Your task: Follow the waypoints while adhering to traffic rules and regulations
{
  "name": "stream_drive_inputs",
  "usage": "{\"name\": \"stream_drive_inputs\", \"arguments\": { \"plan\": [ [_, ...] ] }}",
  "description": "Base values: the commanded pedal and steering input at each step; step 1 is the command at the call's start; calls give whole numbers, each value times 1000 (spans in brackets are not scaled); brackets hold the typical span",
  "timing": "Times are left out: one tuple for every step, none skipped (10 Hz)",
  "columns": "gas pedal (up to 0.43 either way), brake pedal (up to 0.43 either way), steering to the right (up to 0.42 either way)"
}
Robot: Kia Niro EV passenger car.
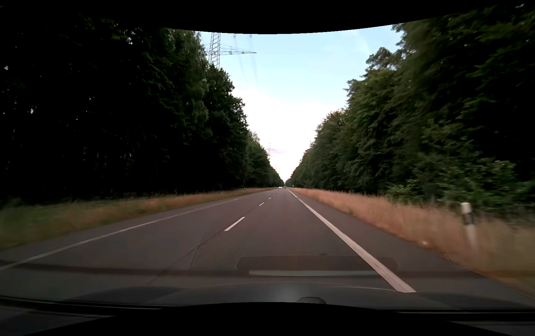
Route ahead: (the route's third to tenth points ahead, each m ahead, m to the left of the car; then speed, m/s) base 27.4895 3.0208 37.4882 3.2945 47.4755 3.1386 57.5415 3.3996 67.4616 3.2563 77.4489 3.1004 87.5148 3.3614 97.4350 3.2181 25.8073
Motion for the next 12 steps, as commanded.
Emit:
{"name": "stream_drive_inputs", "arguments": {
  "plan": [
    [130, 0, -2],
    [130, 0, -2],
    [130, 0, -2],
    [130, 0, -2],
    [130, 0, -3],
    [118, 0, -2],
    [118, 0, 0],
    [118, 0, 0],
    [118, 0, -1],
    [118, 0, -1],
    [118, 0, -1],
    [118, 0, -1]
  ]
}}
